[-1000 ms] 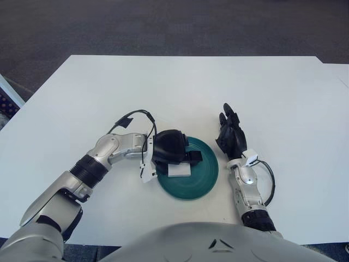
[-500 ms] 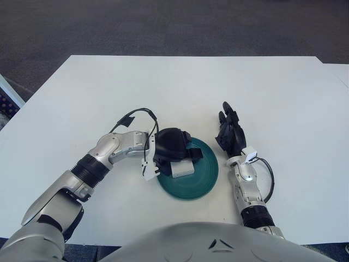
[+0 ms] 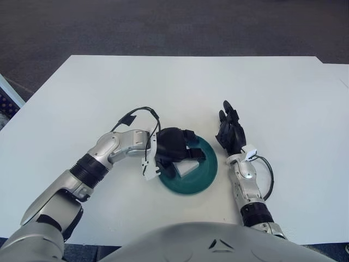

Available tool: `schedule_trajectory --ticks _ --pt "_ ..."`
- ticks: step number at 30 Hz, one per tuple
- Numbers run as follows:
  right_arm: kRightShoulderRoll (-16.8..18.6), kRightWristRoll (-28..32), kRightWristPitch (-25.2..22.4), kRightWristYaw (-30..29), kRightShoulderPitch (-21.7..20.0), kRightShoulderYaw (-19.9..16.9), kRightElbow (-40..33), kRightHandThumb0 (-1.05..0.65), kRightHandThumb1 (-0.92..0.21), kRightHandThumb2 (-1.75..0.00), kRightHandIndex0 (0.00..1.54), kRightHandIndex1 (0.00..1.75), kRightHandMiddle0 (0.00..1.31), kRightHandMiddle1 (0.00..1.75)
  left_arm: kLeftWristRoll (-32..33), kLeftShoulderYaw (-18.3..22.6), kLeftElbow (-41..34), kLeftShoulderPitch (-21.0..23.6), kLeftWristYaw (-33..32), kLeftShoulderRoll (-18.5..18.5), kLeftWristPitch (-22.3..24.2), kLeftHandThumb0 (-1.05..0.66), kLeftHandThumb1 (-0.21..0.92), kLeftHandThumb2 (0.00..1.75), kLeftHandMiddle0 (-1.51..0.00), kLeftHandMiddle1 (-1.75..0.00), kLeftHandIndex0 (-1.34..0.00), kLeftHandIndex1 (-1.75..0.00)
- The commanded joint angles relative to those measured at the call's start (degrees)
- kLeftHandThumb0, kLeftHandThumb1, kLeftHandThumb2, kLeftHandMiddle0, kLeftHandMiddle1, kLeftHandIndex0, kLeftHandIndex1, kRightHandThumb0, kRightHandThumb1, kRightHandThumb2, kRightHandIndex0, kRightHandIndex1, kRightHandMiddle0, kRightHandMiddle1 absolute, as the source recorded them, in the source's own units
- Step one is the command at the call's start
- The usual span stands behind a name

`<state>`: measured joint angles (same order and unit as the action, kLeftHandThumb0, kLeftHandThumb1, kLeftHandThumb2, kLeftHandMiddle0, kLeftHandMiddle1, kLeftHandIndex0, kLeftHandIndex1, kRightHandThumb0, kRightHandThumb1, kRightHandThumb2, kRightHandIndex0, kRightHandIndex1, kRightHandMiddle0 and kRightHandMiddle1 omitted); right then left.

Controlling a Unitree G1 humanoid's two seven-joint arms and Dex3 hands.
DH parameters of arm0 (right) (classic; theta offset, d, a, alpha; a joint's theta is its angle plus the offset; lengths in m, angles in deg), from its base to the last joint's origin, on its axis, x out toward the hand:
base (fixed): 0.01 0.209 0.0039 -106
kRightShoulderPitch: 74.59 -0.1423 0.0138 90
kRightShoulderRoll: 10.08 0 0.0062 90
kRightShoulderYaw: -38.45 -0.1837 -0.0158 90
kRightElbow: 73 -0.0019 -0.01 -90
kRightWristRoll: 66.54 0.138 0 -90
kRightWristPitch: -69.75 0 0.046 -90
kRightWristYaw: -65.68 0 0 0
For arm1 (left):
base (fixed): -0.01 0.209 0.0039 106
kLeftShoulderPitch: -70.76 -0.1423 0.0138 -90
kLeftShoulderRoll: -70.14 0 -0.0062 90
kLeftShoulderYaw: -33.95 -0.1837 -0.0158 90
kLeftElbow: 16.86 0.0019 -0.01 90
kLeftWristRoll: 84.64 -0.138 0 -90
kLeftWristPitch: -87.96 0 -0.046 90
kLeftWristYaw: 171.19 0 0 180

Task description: Put the charger into the plate.

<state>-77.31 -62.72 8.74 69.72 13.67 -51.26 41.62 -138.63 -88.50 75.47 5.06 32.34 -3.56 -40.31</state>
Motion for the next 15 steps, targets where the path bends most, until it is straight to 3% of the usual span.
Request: schedule_trajectory --ticks 1,15 --pt "1.8 2.6 0.4 1.0 7.0 -1.7 11.5 -1.01 -0.92 -0.93 0.09 0.0 0.0 0.24 1.1 0.3 -1.8 1.7 2.8 2.1 -0.7 -1.05 0.92 0.74 0.0 0.0 0.0 -0.07" --pt "1.5 2.1 -1.4 1.6 5.8 -2.2 12.1 -1.01 -0.92 -0.92 0.12 0.0 0.0 0.3 5.0 1.1 -4.7 1.1 9.1 3.3 0.2 -1.05 0.92 0.58 0.0 0.0 0.0 0.0"
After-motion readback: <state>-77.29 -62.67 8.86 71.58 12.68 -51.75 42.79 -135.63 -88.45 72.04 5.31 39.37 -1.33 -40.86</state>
